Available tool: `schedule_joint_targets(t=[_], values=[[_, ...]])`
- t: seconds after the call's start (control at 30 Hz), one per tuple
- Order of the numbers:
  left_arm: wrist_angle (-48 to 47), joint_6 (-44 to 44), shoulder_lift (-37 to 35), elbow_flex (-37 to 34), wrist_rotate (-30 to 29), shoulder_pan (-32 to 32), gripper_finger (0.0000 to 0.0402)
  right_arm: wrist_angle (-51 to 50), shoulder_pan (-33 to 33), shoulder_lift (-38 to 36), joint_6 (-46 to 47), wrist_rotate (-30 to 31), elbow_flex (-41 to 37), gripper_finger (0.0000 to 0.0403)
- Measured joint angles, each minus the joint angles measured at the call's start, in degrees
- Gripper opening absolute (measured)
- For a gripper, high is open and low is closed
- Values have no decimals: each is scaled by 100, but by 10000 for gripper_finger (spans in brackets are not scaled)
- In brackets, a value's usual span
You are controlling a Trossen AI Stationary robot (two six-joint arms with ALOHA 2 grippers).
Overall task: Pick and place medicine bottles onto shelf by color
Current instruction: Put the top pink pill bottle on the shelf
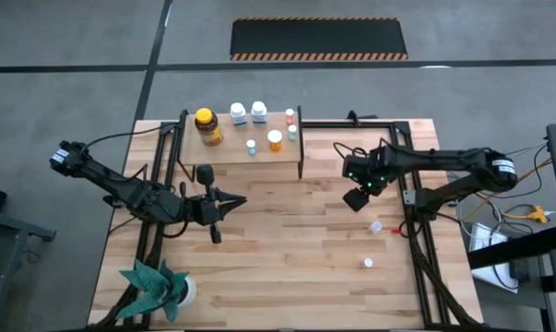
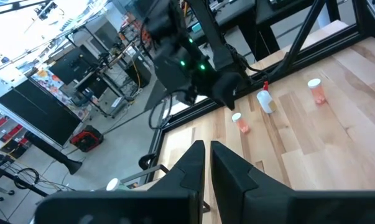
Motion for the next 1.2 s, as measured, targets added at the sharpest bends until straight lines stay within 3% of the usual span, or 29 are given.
schedule_joint_targets(t=[0.67, 1.03, 1.2], values=[[0, -4, -6, -2, -2, 0, 8, 1159, 88, 118, 44, -40, -968, 203], [0, -9, -7, -3, -2, 0, 8, 1239, 155, 125, 103, -9, -966, 122], [0, -11, -8, -4, -2, 0, 8, 1239, 154, 123, 102, -17, -965, 107]])
